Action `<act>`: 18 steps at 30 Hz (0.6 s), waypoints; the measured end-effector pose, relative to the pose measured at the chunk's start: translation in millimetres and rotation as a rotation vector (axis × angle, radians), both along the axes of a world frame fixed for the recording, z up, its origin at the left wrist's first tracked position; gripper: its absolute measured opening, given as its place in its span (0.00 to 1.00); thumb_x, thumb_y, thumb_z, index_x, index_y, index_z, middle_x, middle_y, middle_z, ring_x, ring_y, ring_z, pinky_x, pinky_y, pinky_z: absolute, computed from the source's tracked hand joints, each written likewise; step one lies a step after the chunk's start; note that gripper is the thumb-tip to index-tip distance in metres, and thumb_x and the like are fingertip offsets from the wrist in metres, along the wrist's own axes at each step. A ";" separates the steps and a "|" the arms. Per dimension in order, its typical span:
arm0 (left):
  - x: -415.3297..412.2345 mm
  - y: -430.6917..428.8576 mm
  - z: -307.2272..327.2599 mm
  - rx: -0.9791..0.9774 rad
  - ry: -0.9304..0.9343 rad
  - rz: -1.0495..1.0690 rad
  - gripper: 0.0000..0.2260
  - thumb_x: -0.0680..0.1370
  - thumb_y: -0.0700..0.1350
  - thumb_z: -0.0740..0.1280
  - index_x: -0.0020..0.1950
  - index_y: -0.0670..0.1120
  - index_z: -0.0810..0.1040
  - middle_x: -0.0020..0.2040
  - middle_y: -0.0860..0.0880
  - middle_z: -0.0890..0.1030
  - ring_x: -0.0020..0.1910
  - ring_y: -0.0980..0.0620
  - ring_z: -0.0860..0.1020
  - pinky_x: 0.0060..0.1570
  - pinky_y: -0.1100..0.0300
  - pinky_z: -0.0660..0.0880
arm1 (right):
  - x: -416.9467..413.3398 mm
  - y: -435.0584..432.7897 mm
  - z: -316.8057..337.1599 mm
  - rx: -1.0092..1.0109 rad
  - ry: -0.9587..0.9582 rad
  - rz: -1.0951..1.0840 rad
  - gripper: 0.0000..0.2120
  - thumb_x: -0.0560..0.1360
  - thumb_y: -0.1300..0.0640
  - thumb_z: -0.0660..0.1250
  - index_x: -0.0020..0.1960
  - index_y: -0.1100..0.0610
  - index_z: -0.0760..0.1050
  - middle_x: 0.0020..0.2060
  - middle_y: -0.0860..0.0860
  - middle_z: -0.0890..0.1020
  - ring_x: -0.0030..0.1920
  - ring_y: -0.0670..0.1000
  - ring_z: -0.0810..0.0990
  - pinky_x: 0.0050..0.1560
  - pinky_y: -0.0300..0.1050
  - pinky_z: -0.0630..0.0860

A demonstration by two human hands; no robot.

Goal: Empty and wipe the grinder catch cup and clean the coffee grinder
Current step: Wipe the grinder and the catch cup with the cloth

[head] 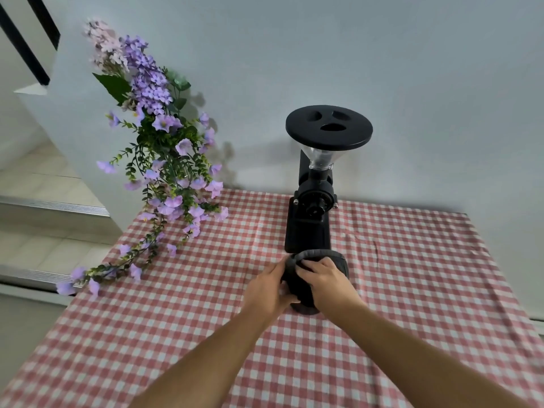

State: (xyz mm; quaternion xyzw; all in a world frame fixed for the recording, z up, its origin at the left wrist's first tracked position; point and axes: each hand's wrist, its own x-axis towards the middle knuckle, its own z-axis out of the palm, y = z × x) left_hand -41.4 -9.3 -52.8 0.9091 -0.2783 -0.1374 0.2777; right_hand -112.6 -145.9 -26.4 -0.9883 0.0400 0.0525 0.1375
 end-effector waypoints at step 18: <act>-3.8 0.6 3.1 0.013 -0.020 0.004 0.38 0.73 0.54 0.73 0.77 0.58 0.56 0.68 0.58 0.74 0.62 0.55 0.76 0.57 0.60 0.74 | 16.3 -1.6 40.7 0.244 0.095 -0.345 0.24 0.75 0.65 0.56 0.67 0.47 0.68 0.56 0.53 0.77 0.52 0.53 0.76 0.48 0.46 0.80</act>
